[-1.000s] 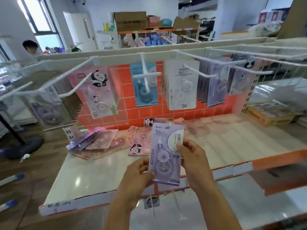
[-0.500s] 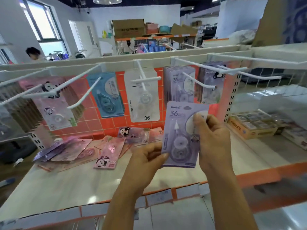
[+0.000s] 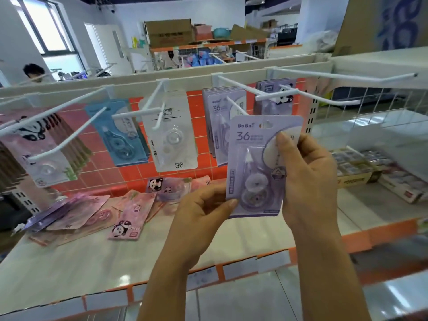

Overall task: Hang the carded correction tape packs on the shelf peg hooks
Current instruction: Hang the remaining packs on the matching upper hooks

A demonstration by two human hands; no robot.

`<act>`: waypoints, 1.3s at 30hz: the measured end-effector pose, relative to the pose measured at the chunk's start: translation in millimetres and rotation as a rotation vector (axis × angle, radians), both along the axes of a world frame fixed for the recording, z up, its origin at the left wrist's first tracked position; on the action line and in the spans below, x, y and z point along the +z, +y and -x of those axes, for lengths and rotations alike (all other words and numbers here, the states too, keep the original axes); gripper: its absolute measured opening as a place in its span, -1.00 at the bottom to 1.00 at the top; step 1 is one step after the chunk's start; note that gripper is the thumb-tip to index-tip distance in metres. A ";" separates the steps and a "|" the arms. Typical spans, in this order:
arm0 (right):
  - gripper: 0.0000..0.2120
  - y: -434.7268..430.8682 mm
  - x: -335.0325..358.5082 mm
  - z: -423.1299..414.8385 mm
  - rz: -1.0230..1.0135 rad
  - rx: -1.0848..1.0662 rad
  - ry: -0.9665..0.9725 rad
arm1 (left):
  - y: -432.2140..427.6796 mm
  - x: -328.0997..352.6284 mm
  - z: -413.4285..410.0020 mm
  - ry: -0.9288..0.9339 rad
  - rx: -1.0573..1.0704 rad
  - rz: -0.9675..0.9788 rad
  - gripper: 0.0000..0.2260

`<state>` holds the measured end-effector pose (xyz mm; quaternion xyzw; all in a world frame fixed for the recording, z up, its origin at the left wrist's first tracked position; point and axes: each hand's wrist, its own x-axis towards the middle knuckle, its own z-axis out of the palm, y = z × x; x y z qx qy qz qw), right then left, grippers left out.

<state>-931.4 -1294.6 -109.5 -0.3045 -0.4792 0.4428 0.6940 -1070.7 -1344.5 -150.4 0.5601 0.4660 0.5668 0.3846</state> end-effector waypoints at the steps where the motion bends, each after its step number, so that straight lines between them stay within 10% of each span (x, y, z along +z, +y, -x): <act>1: -0.89 1.4 0.6 -0.7 -0.002 0.003 0.006 | 0.8 0.9 -1.2 0.003 0.003 -0.004 -0.70; 39: -0.76 150.9 -4.5 66.0 0.046 -0.231 -0.359 | 150.2 -19.8 33.8 0.073 0.359 0.056 -0.84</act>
